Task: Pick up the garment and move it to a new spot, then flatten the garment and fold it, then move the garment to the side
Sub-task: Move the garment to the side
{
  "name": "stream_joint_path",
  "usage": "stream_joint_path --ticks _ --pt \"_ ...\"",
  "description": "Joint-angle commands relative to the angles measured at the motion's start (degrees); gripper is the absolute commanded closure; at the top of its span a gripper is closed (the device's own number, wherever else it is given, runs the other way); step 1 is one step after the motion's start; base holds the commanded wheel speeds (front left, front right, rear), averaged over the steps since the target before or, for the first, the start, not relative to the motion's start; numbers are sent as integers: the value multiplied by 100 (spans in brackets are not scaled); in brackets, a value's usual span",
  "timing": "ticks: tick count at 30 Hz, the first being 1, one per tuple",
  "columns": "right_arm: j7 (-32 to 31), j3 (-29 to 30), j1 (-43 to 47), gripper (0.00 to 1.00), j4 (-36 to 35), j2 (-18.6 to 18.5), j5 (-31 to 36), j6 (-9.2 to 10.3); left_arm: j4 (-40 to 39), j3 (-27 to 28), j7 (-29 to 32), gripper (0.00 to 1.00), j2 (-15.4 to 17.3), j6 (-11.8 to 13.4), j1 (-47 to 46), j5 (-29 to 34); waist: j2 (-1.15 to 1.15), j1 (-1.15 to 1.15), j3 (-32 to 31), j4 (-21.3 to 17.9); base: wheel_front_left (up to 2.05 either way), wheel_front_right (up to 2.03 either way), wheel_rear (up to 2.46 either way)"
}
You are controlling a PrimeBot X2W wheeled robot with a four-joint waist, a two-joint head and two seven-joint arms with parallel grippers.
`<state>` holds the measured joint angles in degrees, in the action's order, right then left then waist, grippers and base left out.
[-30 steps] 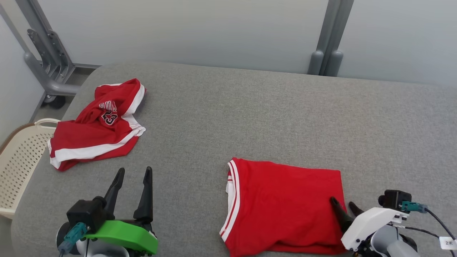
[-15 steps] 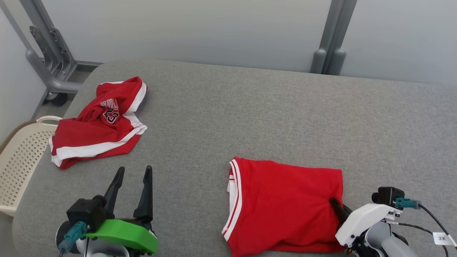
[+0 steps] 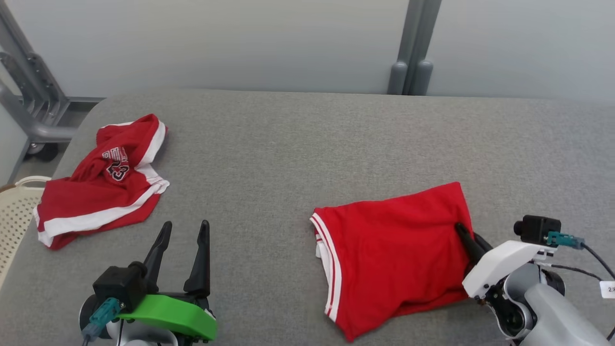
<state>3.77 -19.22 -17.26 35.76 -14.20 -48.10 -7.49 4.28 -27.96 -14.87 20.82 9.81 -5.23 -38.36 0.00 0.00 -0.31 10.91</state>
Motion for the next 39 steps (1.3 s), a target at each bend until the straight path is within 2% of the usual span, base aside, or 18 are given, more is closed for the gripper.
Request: stream_joint_path --ticks 1,13,21,26,32,39 --pt "81 3 -128 100 -58 -86 58 -1 -8 -11 -26 0 -21 -14 -45 63 0 0 42 -301 0 0 0" --pt "234 -262 -553 100 -214 -390 75 -1 -3 -198 -8 0 -90 -189 -291 222 0 0 235 -1440 0 0 0" --pt "314 -472 -799 100 -240 -428 -22 -1 4 -263 -6 0 -106 -235 -479 307 0 0 412 -2148 0 0 0" --pt "394 -612 -954 100 -204 -444 -118 -1 34 -433 -3 0 -109 -378 -633 444 0 0 494 -2549 0 0 0" --pt "489 -813 -1111 100 -127 -418 -259 -1 130 -525 -2 0 -210 -427 -773 487 0 0 557 -2830 0 0 0" --pt "585 -1046 -1310 100 -67 -517 -364 -1 179 -601 0 0 -229 -483 -891 521 0 0 639 -2921 0 0 0"
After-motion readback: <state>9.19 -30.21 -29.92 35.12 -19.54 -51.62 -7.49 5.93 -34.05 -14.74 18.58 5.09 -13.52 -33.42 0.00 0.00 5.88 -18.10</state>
